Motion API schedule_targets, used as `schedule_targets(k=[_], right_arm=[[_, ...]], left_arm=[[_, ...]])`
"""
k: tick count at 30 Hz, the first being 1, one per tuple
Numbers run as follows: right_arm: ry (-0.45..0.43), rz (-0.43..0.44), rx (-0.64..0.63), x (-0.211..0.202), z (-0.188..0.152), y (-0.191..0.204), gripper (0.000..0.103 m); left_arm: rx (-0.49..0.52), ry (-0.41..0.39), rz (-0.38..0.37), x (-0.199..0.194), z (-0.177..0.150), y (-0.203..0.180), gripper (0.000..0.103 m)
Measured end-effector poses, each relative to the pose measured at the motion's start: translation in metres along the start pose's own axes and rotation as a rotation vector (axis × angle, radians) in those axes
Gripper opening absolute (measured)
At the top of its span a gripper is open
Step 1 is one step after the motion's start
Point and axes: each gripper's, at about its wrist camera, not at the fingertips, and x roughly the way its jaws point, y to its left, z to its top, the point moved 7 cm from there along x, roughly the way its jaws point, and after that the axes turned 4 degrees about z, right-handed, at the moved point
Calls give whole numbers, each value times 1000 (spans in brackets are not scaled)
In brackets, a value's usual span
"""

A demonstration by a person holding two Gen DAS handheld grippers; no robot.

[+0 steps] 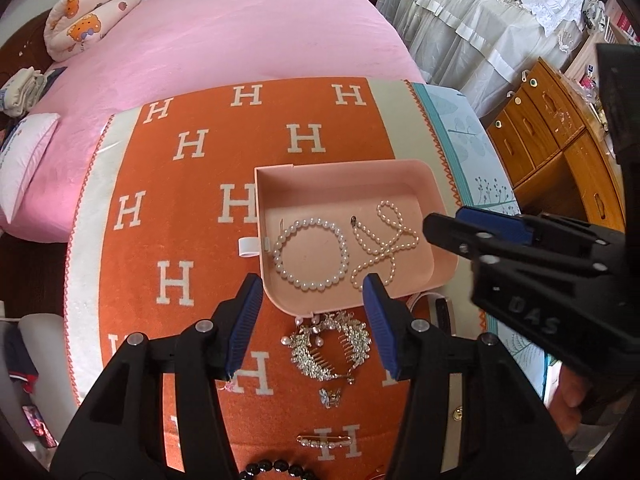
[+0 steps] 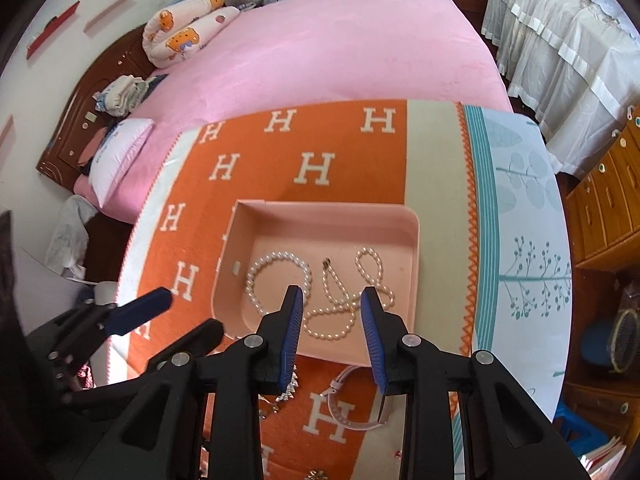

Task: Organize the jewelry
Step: 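Carry both pearl pieces into the pink box and open both tools, then lift both tools out of the pink box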

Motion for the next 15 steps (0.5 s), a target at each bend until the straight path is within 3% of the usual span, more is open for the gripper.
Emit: schedule_targets(k=[15], right_arm=[[-61,-56,-56,-29,-17,30,31]], left_arm=[[51,-49,-18,-41,-27,-29,49]])
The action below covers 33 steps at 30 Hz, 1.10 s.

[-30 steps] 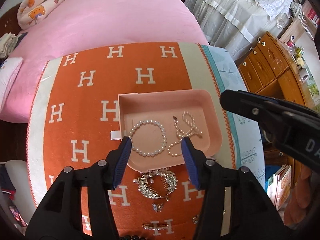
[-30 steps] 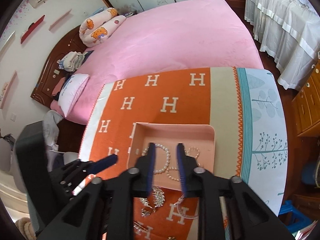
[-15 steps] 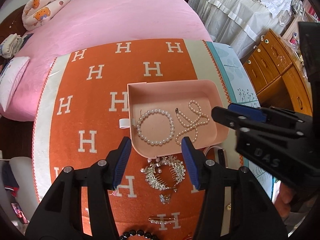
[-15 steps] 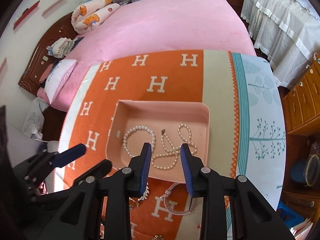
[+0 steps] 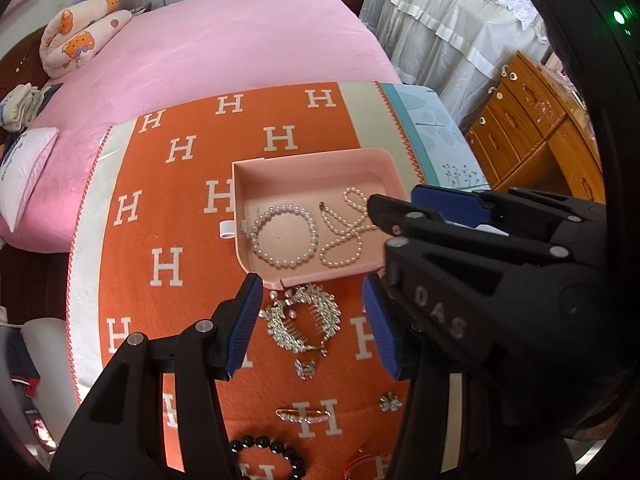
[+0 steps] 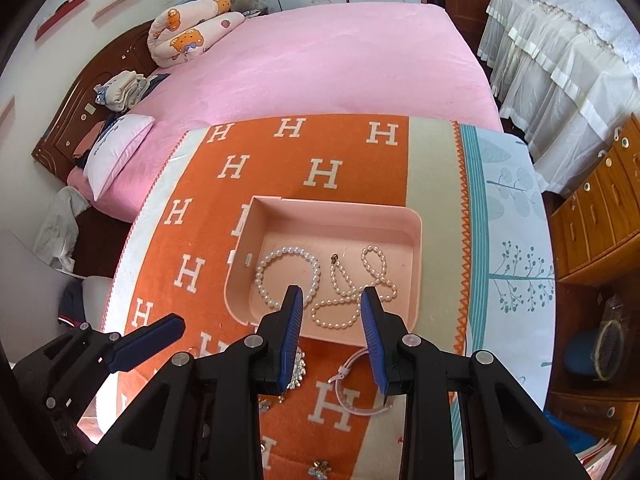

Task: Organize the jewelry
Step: 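Lift both tools out of the pink box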

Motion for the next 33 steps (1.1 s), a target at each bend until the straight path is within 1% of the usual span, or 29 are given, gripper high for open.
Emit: schedule_targets(k=[10,15,17,20,23,27,29,32,33], right_arm=[[-38,-8,-28,-31,-17,22,31],[-53,-4,-40,-51,-34,26,31],[-71,5,-32,-61,-45,25,31],[-89,50,10,-74,-64,21,31],[-128,50,22,-91,-87,19,31],[-128,78,17,-106,-116,23,31],[-117,104,7,-112,-131,29,32],[-114,146,26,-120,-150,34,50],[-115,157,30,-122,-156,35,60]], left_arm=[[15,-38,-16,-33,-16,-2,49],[18,-83,-41,-55,-27,-2,49],[29,-86,-55,-62,-34,-3,49],[56,-115,-58,-76,-47,-3,49],[96,-135,-59,-89,-63,-5,49],[119,-133,-58,-99,-85,-3,49],[117,-112,-63,-100,-98,0,49],[79,-73,-104,-100,-118,9,49],[69,-70,-109,-100,-123,12,49]])
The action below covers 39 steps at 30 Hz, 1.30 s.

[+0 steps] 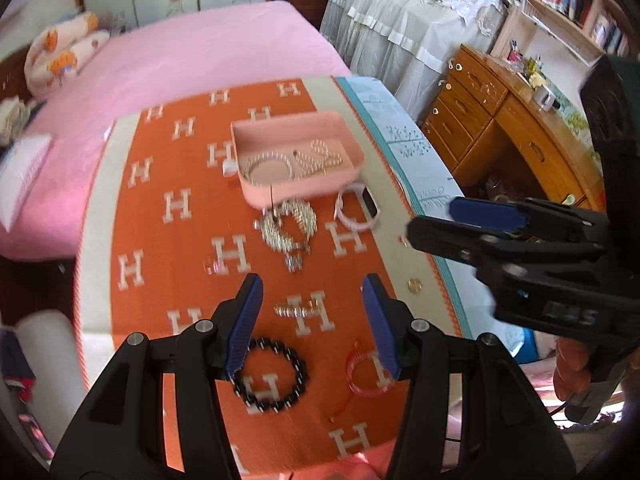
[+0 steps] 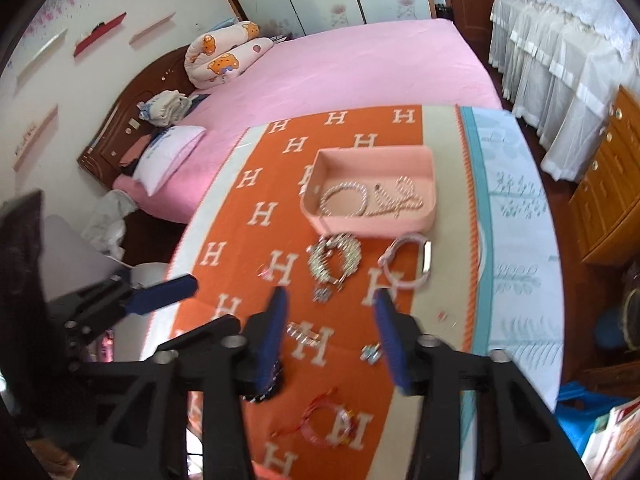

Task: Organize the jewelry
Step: 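Lift both tools out of the pink box, then grasp the black bead bracelet with the left tool while the right tool grasps the red string bracelet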

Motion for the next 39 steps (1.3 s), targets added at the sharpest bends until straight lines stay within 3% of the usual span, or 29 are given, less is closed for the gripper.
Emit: schedule_targets(k=[6,14,19,21,27,31,39], right_arm=[[45,-1,29,0,-35,-2,63],[169,-73,-29,35,-98,-8,63],[259,-73,-54,67,-131,-8,45],[284,-79,-61,78,-141,-9,43],[320,-105,-91,99,-154,-17,42],[345,-101,-75,107,-160,-27,32],[344,-99,-125,114,-161,-24,28]], left_arm=[[-46,19,8,3,-35,24,49],[-104,156,92,38,-89,64,49],[-173,221,96,63,-118,87,49],[-208,245,89,70,-128,94,49],[-247,266,71,79,-140,102,49],[-255,277,70,87,-141,101,49],[-267,313,81,102,-143,98,43]])
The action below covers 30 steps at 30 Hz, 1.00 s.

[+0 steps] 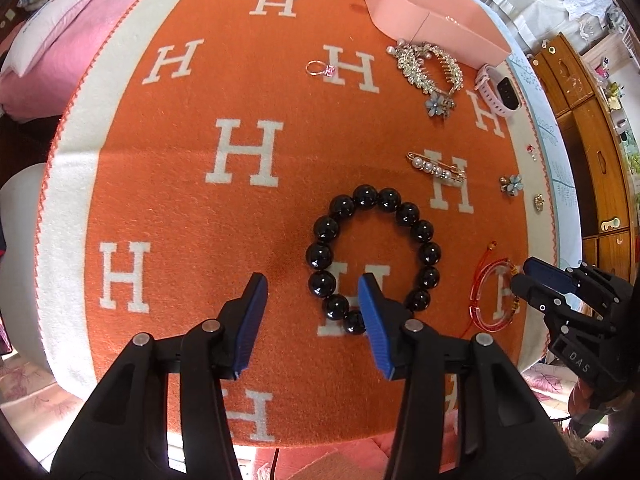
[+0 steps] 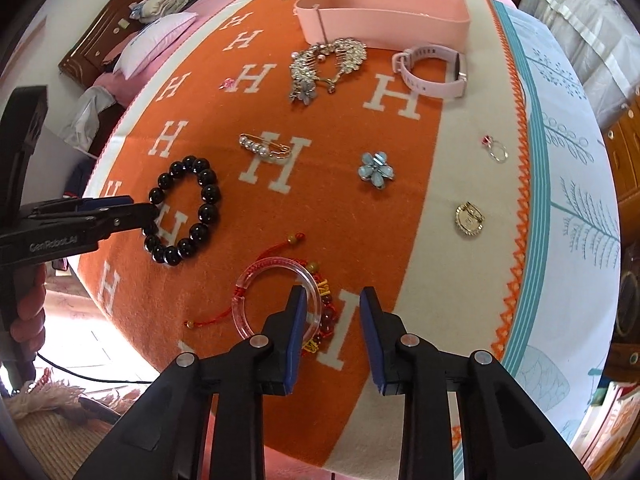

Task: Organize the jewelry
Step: 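Grasp the black bead bracelet with the left tool while the right tool grasps the red string bracelet, then carry both bracelets into the pink box and open both tools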

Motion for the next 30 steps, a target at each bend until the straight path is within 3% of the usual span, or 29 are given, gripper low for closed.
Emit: schedule_targets(k=[11,15,17,22,30], right_arm=[[6,-86,-136,13,3,18,15],[5,-107,-154,14,5,19,11],[6,-104,-141,14,5,18,10],[18,-47,-79,11,6,13,10],[-25,0,-21,-20,18,6,9]], left_arm=[[4,29,42,12,5,-9,32],[53,35,130,17,11,-16,12],[58,40,146,19,14,-20,12],[43,34,125,16,19,-29,12],[47,-62,60,-29,40,-36,12]])
